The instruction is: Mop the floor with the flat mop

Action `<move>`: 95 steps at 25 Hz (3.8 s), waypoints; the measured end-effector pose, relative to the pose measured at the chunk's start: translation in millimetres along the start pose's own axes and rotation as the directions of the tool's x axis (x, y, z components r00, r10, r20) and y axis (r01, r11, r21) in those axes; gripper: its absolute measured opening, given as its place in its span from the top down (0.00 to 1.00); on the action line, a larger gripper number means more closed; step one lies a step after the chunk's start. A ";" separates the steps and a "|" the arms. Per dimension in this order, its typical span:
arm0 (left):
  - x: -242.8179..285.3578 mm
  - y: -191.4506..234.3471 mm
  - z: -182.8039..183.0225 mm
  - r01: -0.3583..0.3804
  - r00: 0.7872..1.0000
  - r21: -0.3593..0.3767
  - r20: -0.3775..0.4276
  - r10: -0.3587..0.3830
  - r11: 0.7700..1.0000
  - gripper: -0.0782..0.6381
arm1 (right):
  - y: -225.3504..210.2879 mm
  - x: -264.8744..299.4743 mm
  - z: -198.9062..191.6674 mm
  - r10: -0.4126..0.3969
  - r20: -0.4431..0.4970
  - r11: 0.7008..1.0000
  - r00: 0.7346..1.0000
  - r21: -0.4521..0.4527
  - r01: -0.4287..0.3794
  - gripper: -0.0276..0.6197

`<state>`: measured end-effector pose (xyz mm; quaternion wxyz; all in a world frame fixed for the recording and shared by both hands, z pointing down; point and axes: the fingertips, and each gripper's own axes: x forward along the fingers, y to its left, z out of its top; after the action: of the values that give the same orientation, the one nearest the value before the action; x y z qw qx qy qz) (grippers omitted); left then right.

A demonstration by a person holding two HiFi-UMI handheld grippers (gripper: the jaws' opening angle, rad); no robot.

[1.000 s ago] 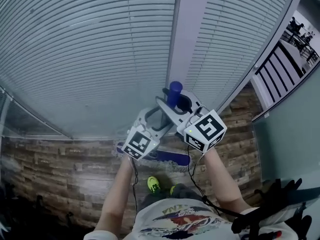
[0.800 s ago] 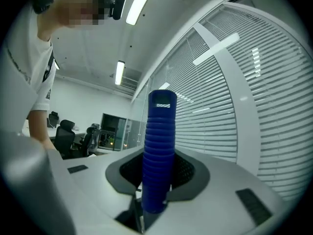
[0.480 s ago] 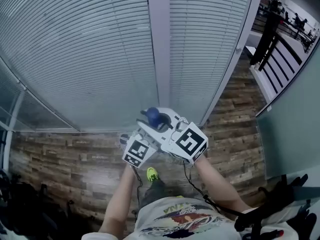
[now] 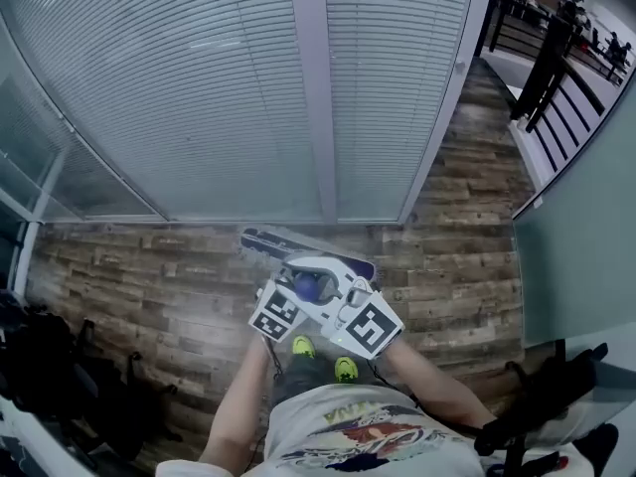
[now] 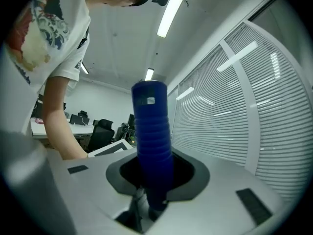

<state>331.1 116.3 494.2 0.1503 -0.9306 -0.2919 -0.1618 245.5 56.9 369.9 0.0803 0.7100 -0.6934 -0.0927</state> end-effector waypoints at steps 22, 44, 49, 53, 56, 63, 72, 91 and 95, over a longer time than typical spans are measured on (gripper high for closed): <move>-157.2 -230.8 -58.2 -0.172 0.984 -0.144 0.021 0.176 0.975 0.77 | 296.0 -103.5 20.7 0.236 -0.122 0.971 0.964 -0.007 -0.239 0.78; -233.1 -391.4 -74.0 -0.172 0.983 -0.080 0.055 0.177 0.982 0.76 | 455.9 -187.3 51.8 0.381 -0.033 0.925 0.924 0.021 -0.380 0.75; -218.7 -379.6 -89.2 -0.188 0.978 -0.078 0.071 0.194 0.979 0.75 | 448.7 -181.7 30.5 0.380 -0.059 0.925 0.923 -0.009 -0.381 0.75; -201.6 -338.7 -90.3 -0.189 0.979 -0.074 0.068 0.194 0.979 0.75 | 411.7 -155.8 25.7 0.368 -0.028 0.929 0.930 -0.029 -0.368 0.75; -185.4 -295.7 -86.9 -0.200 0.976 -0.080 0.076 0.206 0.977 0.75 | 373.3 -130.7 23.5 0.366 0.015 0.930 0.930 -0.048 -0.365 0.75; -133.8 -185.4 -82.8 -0.212 0.974 -0.097 0.063 0.219 0.972 0.75 | 270.3 -74.9 -9.4 0.355 -0.013 0.935 0.935 0.020 -0.355 0.75; -60.2 -62.0 -97.3 -0.206 0.977 -0.070 0.048 0.209 0.976 0.74 | 153.2 -8.9 -56.8 0.353 -0.023 0.935 0.935 0.000 -0.354 0.75; -89.0 -31.1 -108.2 -0.266 0.961 -0.128 0.039 0.273 0.955 0.74 | 159.7 27.0 -51.9 0.297 -0.023 0.955 0.955 -0.018 -0.297 0.74; -118.1 -90.8 -110.6 -0.271 0.960 -0.128 0.035 0.277 0.954 0.74 | 216.1 -6.3 -39.2 0.312 -0.039 0.949 0.949 -0.026 -0.313 0.74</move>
<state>161.9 87.7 564.9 0.1065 -0.9734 -0.1536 -0.1325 45.3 57.1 460.4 0.1172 0.5915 -0.7939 -0.0777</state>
